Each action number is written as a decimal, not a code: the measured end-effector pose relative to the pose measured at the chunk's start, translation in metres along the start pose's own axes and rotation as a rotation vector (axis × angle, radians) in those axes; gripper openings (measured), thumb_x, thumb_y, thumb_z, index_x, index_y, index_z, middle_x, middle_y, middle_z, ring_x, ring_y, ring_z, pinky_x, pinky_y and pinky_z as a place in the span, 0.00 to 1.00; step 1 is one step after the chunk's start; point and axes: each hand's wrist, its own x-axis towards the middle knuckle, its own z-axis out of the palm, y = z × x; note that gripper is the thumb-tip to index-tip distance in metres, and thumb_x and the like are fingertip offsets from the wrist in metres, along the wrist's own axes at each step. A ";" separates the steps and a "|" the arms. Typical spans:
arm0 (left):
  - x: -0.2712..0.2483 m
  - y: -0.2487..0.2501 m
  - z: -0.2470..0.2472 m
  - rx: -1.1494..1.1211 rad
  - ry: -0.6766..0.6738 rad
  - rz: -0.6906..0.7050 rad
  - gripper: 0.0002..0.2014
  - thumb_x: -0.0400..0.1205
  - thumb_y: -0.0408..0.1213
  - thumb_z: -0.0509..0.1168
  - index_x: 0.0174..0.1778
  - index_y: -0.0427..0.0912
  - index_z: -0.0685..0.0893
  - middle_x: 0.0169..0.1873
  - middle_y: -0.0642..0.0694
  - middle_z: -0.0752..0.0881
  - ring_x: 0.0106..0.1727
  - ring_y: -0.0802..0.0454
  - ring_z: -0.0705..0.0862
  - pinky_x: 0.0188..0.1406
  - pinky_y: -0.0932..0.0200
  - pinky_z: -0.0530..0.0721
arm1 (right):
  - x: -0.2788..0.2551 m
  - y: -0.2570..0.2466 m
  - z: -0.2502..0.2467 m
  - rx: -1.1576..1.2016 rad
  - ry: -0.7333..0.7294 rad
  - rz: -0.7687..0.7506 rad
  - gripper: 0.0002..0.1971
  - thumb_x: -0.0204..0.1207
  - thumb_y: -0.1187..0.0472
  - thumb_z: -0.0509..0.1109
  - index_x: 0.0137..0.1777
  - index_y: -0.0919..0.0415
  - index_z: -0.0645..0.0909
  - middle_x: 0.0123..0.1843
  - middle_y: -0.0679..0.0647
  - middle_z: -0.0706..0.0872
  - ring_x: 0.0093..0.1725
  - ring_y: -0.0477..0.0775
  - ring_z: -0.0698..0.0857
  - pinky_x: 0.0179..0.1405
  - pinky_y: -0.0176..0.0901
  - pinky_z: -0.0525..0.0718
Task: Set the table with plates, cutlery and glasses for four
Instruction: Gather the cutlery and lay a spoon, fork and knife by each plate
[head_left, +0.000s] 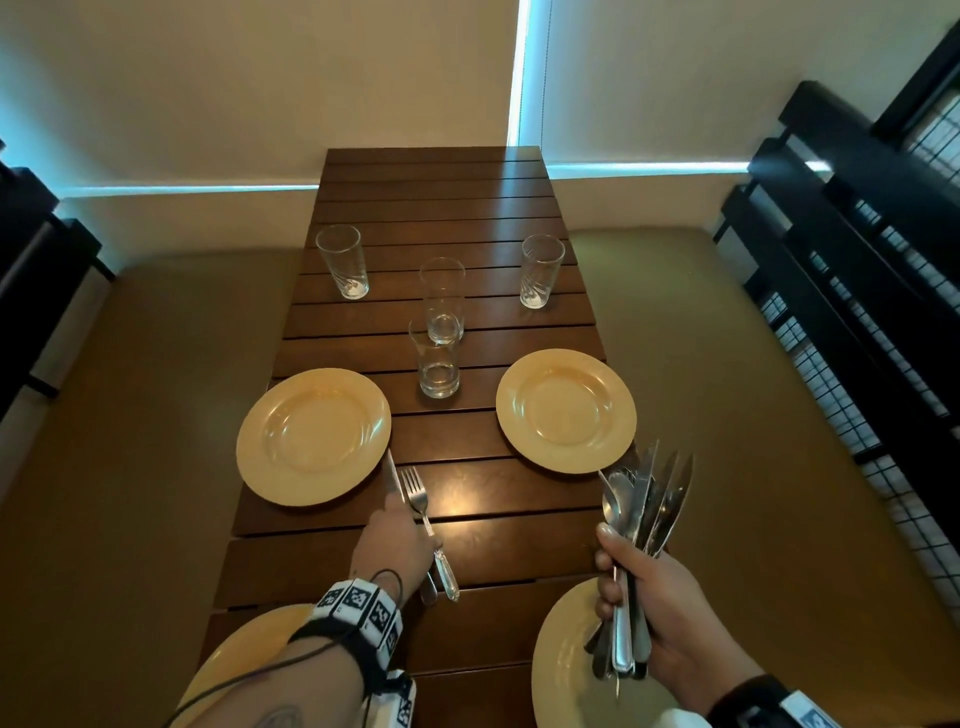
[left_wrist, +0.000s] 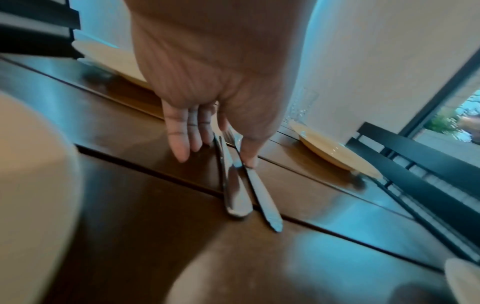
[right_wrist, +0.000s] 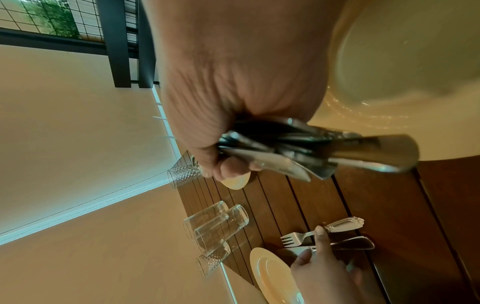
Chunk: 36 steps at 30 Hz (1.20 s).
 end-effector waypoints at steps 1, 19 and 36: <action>0.001 0.004 0.002 -0.065 0.012 -0.066 0.23 0.80 0.40 0.77 0.63 0.43 0.71 0.55 0.41 0.87 0.49 0.45 0.87 0.44 0.54 0.86 | 0.000 0.000 0.000 -0.004 0.005 0.005 0.21 0.72 0.60 0.76 0.63 0.64 0.78 0.33 0.58 0.85 0.21 0.49 0.76 0.18 0.41 0.79; -0.010 0.028 0.012 0.028 -0.006 -0.197 0.09 0.83 0.40 0.72 0.38 0.42 0.84 0.36 0.46 0.87 0.36 0.48 0.85 0.27 0.59 0.76 | -0.004 -0.023 -0.013 0.163 -0.067 0.090 0.07 0.80 0.72 0.63 0.53 0.68 0.81 0.47 0.67 0.92 0.32 0.60 0.90 0.36 0.57 0.93; -0.125 0.160 -0.031 -0.624 -0.200 0.114 0.04 0.80 0.37 0.79 0.46 0.46 0.91 0.41 0.46 0.95 0.39 0.56 0.95 0.42 0.53 0.96 | 0.006 -0.033 -0.002 -0.065 -0.194 0.048 0.14 0.82 0.61 0.69 0.61 0.70 0.84 0.48 0.71 0.91 0.42 0.70 0.91 0.44 0.62 0.89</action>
